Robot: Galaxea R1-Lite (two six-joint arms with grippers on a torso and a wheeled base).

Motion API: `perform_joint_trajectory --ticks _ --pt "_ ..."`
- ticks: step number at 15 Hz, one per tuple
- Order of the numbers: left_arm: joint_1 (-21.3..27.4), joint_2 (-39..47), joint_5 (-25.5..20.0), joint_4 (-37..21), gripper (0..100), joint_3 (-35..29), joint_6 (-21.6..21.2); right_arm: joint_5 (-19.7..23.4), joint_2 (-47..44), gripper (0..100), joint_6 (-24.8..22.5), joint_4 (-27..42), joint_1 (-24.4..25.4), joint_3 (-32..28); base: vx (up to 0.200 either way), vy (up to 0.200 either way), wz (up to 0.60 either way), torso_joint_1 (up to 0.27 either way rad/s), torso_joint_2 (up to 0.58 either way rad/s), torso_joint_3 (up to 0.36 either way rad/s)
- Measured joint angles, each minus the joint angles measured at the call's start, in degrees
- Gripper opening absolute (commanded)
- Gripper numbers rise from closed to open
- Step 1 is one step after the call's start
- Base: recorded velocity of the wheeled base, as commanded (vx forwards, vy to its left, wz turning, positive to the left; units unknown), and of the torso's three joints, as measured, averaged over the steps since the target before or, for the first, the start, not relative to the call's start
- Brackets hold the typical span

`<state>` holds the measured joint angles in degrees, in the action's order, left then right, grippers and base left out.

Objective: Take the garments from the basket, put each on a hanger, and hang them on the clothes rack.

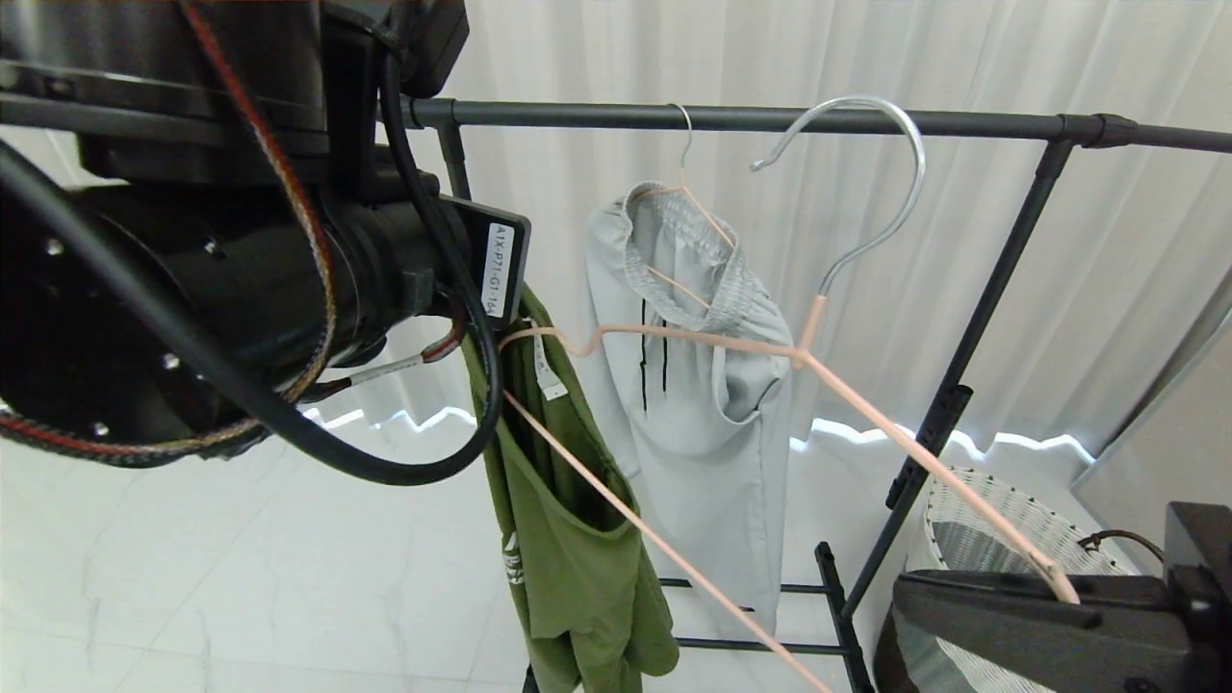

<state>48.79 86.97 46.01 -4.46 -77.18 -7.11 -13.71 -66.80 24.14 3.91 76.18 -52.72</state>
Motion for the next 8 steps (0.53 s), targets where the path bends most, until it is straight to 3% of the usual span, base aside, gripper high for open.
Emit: perform_joint_trajectory --ticks 4,8 --pt "-2.2 0.1 0.0 -0.1 0 -0.1 -0.1 -1.2 1.6 0 -3.3 -0.1 -1.5 0.4 0.0 0.0 0.0 0.0 0.0 0.0" --pt "-1.0 0.2 -0.1 0.0 0 -0.1 -0.1 0.6 1.8 0 -4.7 -1.0 -1.4 0.4 0.0 0.0 0.0 0.0 0.0 0.0"
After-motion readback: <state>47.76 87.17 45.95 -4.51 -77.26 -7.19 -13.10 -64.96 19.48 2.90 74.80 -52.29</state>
